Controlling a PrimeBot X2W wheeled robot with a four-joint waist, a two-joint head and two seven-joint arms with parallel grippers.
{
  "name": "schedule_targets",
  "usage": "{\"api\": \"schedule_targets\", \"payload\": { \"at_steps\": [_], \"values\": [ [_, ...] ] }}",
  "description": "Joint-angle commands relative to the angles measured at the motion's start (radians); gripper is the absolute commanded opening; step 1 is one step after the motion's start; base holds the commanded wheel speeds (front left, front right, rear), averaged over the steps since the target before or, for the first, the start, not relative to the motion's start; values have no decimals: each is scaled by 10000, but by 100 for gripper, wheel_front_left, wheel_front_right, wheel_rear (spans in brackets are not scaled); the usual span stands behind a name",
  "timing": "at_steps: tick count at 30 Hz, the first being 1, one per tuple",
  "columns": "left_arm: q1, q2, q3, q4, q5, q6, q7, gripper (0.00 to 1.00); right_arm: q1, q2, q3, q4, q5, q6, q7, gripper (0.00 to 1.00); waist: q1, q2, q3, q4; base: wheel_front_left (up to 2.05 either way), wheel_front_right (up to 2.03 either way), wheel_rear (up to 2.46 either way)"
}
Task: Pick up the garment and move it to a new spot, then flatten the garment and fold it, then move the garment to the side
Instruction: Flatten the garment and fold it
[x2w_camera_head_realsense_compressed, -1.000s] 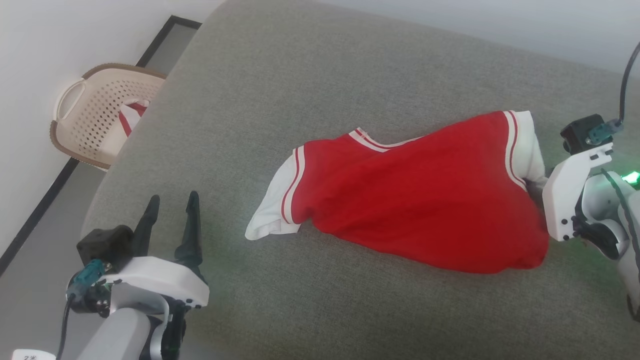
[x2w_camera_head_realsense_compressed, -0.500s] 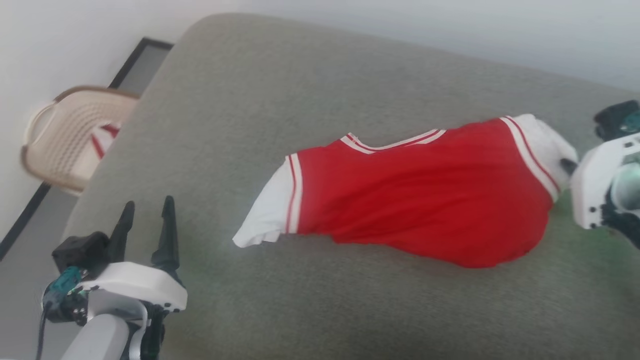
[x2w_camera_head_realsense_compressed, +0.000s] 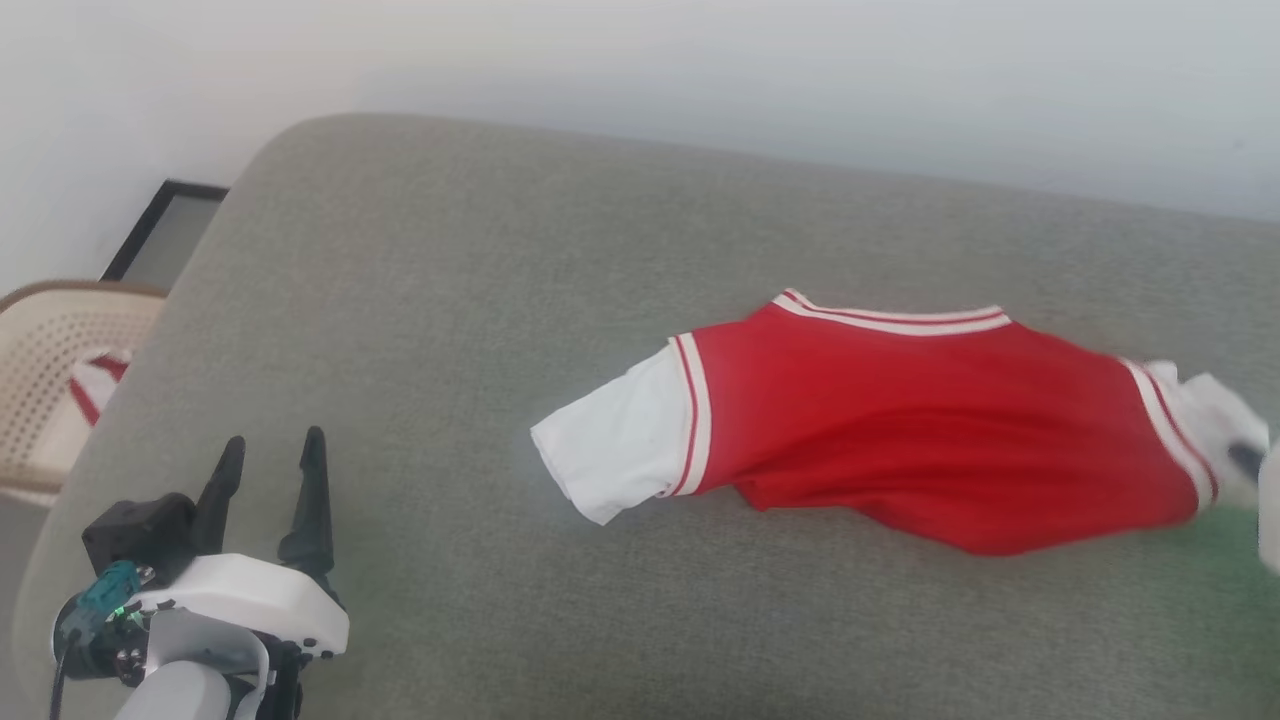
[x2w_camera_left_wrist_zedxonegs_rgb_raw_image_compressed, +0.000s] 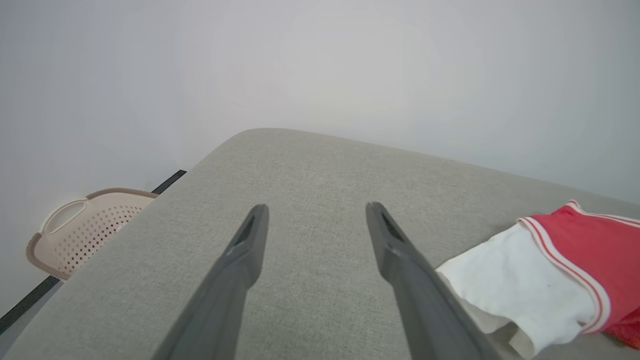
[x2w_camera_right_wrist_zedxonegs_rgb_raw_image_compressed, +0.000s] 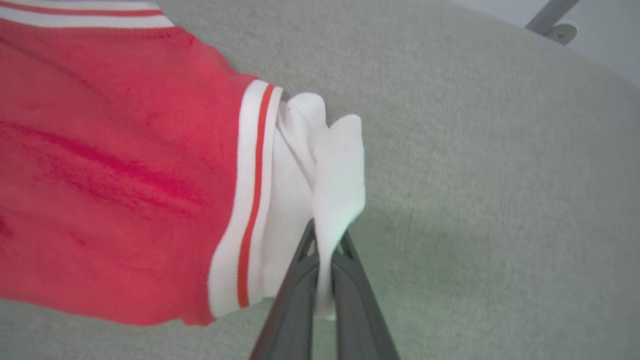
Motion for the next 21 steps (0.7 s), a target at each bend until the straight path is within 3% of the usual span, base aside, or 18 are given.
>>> {"api": "schedule_targets", "payload": {
  "at_steps": [1,9,10,11,12,21],
  "values": [
    [72,-8,2,-53,-29,42,36,100,263,158,-131,-93,-10,-19,16,0,0,-1,-130,-144,0,0,0],
    [141,147,-60,-158,-86,10,235,100,1137,1085,-935,337,-488,-19,-356,0,0,-1,-209,-455,0,0,0],
    [121,171,-70,-163,-86,12,269,100,1075,1190,-938,416,-602,-19,-398,9,0,-1,-202,-495,0,0,0],
    [81,201,-91,-165,-71,-1,301,100,968,1276,-927,458,-697,-19,-464,38,0,-1,-188,-532,0,0,0],
    [17,235,-124,-167,-71,-46,364,100,839,1380,-947,508,-785,-19,-542,100,0,-1,-182,-575,0,0,0],
    [-545,869,-348,-450,-238,-469,1481,100,304,1578,-1050,-179,-1118,-19,-1123,100,0,-1,-209,-1242,0,0,0]
  ]
}}
